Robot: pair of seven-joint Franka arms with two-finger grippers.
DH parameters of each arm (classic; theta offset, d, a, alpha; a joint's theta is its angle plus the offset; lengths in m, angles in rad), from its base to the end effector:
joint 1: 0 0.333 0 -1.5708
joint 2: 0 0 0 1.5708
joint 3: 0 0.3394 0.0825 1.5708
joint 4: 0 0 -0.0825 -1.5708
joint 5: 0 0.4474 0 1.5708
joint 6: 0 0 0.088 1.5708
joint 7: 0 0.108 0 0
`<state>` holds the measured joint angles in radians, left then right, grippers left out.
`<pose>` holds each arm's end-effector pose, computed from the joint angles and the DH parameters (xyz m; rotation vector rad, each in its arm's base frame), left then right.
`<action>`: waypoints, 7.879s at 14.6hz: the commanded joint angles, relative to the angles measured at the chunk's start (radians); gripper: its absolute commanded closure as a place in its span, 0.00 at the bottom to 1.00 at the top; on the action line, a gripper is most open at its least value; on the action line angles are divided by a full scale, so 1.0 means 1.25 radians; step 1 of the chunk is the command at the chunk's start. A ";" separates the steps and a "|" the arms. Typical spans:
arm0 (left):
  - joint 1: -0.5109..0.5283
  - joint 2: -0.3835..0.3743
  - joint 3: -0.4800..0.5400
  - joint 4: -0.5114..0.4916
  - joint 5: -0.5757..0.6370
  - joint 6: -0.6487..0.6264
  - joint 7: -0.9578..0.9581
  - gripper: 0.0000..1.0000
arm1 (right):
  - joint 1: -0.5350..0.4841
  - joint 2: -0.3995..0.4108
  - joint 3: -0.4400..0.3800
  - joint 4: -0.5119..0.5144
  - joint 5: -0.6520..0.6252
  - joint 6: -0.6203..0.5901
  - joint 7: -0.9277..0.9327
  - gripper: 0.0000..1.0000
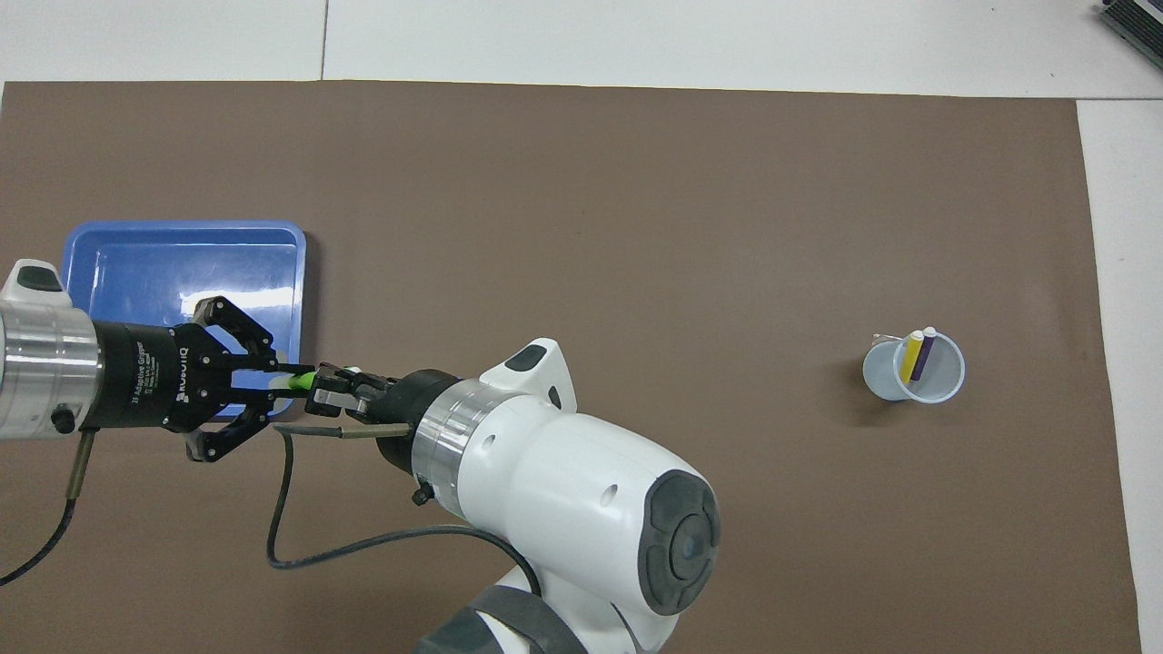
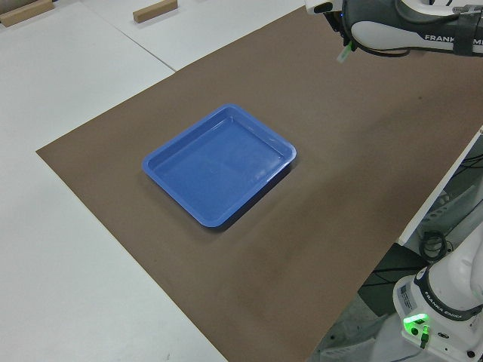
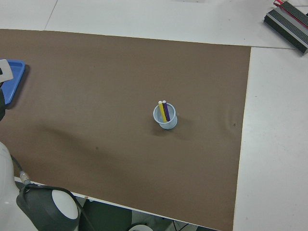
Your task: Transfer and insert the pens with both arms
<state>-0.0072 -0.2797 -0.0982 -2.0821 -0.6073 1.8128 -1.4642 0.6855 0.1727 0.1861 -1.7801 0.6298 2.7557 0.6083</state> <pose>0.5246 -0.1079 0.5650 1.9560 1.8387 -0.5368 0.4889 0.5305 0.5452 -2.2364 0.2732 -0.2900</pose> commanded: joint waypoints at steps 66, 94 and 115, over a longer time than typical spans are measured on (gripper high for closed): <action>0.070 0.112 0.031 0.467 0.447 -0.364 0.968 0.00 | -0.653 -0.190 0.016 0.248 -0.449 -1.139 -0.669 0.00; 0.006 0.126 0.059 0.356 0.478 -0.217 1.084 0.00 | -0.631 -0.244 -0.014 0.149 -0.501 -1.023 -0.636 0.00; -0.019 0.144 0.065 0.344 0.477 -0.197 1.087 0.00 | -0.622 -0.218 -0.031 0.145 -0.484 -1.003 -0.553 0.00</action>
